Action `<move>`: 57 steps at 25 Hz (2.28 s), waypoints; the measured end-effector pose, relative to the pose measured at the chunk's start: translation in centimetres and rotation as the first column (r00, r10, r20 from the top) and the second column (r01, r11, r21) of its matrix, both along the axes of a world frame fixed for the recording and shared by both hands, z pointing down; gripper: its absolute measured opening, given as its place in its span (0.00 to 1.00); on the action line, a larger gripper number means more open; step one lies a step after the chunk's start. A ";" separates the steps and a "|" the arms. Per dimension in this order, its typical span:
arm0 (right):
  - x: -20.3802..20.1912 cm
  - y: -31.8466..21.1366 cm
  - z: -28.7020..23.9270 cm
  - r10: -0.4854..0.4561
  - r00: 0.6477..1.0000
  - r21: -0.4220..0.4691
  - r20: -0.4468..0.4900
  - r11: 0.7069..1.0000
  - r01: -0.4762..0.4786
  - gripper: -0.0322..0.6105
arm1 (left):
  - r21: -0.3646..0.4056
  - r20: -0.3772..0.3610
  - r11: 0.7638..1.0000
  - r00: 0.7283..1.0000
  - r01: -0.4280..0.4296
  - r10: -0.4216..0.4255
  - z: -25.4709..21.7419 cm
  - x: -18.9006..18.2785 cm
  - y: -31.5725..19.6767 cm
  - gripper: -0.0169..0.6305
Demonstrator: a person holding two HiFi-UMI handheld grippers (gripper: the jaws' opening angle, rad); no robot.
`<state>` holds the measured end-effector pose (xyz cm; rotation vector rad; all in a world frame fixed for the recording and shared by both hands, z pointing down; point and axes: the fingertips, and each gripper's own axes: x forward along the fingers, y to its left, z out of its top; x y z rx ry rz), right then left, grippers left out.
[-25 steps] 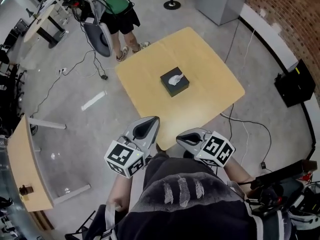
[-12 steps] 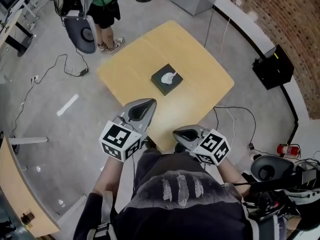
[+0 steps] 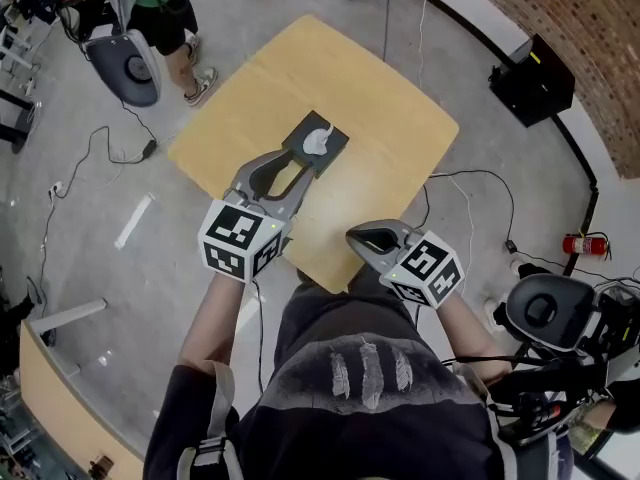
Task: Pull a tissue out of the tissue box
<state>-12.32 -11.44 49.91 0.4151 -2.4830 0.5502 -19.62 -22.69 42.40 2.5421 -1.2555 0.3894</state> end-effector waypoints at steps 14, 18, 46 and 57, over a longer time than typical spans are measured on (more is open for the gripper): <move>4.4 -6.2 0.7 0.046 0.991 -0.072 0.122 0.997 -0.038 0.05 | -0.235 0.202 0.969 0.979 0.074 -0.026 6.1 4.4 -7.5 0.47; 4.5 -7.3 0.9 0.028 0.990 -0.073 0.139 0.997 -0.018 0.05 | -0.296 0.296 0.952 0.955 0.080 0.012 9.2 5.1 -9.2 0.46; 9.1 -7.8 3.0 0.087 0.987 -0.189 0.135 0.980 -0.060 0.05 | -0.393 0.421 0.909 0.906 0.140 0.043 16.4 6.1 -11.8 0.04; 7.8 -6.3 2.6 0.094 0.987 -0.183 0.128 0.981 -0.070 0.05 | -0.383 0.380 0.914 0.925 0.135 0.023 15.2 4.5 -10.5 0.03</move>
